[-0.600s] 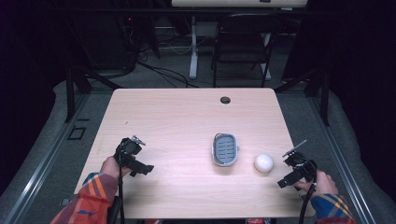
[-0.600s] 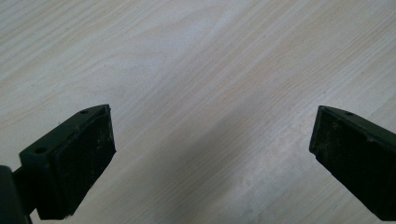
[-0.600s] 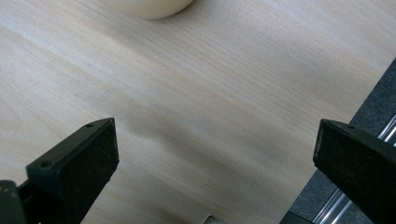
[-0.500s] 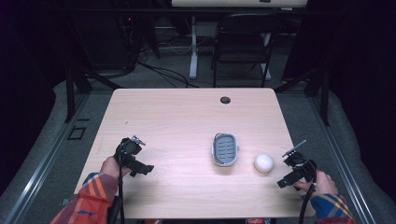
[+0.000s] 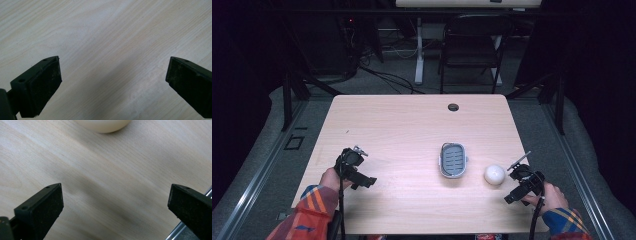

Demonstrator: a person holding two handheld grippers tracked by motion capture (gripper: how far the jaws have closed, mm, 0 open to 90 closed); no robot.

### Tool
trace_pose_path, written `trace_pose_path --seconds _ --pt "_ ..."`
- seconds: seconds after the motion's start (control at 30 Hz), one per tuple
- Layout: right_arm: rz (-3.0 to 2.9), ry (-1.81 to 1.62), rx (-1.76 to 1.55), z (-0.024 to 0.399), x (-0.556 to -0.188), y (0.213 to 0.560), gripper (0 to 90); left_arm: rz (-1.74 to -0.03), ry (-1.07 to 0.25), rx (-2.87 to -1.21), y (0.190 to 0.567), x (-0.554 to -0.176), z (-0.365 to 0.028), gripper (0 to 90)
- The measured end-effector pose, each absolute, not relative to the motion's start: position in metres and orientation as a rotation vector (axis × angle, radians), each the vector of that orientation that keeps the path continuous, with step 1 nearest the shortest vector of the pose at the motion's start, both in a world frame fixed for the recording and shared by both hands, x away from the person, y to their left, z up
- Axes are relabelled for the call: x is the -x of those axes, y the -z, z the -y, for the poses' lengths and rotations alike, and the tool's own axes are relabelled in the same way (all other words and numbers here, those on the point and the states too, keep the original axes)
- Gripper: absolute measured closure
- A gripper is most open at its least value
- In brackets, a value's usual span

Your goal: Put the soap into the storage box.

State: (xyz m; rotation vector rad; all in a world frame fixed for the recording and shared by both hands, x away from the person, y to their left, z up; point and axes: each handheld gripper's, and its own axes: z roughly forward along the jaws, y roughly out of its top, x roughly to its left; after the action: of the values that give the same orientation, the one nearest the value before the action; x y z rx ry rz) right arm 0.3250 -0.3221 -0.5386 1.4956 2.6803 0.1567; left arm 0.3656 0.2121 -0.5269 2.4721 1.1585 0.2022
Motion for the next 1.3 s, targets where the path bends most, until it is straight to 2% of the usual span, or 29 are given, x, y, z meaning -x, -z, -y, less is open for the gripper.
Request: trace_pose_path --seconds 0.13,0.2,0.3,0.37,0.8,0.97,1.03,1.07,1.13,1.17,1.3 --pt "-2.697 -0.131 -1.466 0.318 -0.328 0.539 0.0 -1.159 -0.211 -2.471 0.526 -0.365 -0.213 0.0" --pt "-2.638 -0.246 -1.522 0.315 -0.326 0.544 0.0 -1.156 -0.216 -2.47 0.527 -0.365 -0.213 0.0" --pt "-2.693 -0.148 -1.455 0.317 -0.332 0.535 0.0 -1.151 -0.211 -2.468 0.527 -0.365 -0.212 0.0" --pt "-2.649 -0.234 -1.491 0.315 -0.333 0.537 0.0 -1.147 -0.21 -2.469 0.526 -0.365 -0.213 0.0" --pt "-2.714 -0.169 -1.414 0.306 -0.348 0.528 0.0 -1.142 -0.208 -2.47 0.526 -0.365 -0.212 0.0" --pt "-2.677 -0.262 -1.444 0.3 -0.351 0.53 0.0 -1.141 -0.204 -2.469 0.526 -0.365 -0.212 0.0" --pt "-2.747 -0.145 -1.372 0.3 -0.357 0.524 0.0 -1.142 -0.204 -2.468 0.526 -0.365 -0.212 0.0" --pt "-2.662 -0.299 -1.458 0.297 -0.353 0.531 0.0 -1.142 -0.205 -2.469 0.526 -0.365 -0.212 0.0" --pt "-2.741 -0.163 -1.376 0.298 -0.359 0.523 0.0 -1.142 -0.204 -2.471 0.526 -0.365 -0.211 0.0" --pt "-2.645 -0.319 -1.462 0.295 -0.355 0.531 0.0 -1.141 -0.203 -2.476 0.526 -0.365 -0.211 0.0" --pt "-2.706 -0.233 -1.413 0.294 -0.362 0.525 0.0 -1.137 -0.205 -2.48 0.526 -0.365 -0.21 0.0"
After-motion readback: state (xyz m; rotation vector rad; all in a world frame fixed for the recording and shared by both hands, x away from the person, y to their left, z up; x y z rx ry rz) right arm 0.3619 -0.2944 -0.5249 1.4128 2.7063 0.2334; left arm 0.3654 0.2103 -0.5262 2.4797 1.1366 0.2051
